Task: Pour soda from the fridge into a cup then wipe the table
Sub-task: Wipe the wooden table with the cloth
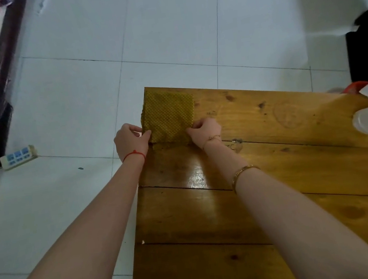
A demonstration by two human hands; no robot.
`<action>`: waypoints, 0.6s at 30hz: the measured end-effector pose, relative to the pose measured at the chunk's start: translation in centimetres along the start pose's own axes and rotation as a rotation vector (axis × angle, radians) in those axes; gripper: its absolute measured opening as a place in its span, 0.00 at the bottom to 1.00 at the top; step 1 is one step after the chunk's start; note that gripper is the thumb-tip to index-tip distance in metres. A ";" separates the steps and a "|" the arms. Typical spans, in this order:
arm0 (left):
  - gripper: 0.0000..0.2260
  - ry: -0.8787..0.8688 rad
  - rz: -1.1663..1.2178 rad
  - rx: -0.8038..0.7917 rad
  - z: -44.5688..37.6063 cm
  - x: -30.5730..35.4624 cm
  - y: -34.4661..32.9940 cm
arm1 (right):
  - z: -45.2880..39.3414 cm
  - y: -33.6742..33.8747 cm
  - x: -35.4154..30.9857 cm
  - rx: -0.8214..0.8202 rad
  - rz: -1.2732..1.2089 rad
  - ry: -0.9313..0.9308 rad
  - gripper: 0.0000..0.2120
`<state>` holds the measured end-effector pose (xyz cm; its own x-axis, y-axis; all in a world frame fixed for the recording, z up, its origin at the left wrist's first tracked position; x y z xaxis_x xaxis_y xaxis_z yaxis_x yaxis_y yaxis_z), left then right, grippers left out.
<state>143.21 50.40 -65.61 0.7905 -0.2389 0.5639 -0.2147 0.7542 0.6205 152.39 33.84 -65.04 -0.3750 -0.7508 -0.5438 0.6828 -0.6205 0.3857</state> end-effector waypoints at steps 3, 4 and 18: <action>0.08 -0.067 -0.008 0.020 0.6 0.0 -0.2 | 0.5 0.4 -0.1 -0.037 -0.083 0.059 0.06; 0.08 -0.077 0.002 0.016 0.9 0.0 -0.3 | 0.8 0.4 -0.1 -0.042 -0.117 0.089 0.07; 0.19 0.182 0.900 -0.396 8.8 1.0 -2.0 | 7.7 0.7 3.7 -0.187 -1.114 0.037 0.06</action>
<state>139.38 43.24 -61.44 0.5103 0.5936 0.6223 -0.5961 0.7657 -0.2416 146.63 28.87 -61.11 -0.8167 0.2085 -0.5380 0.0642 -0.8938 -0.4439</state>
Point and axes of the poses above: each hand's wrist, its own z-axis away from the middle knuckle, its own y-axis out of the back of the hand, x = y × z, the point moved 2 cm from there along -z, towards the middle knuckle, and after that the axes turned 13 degrees about -x, right-handed, at the moved point
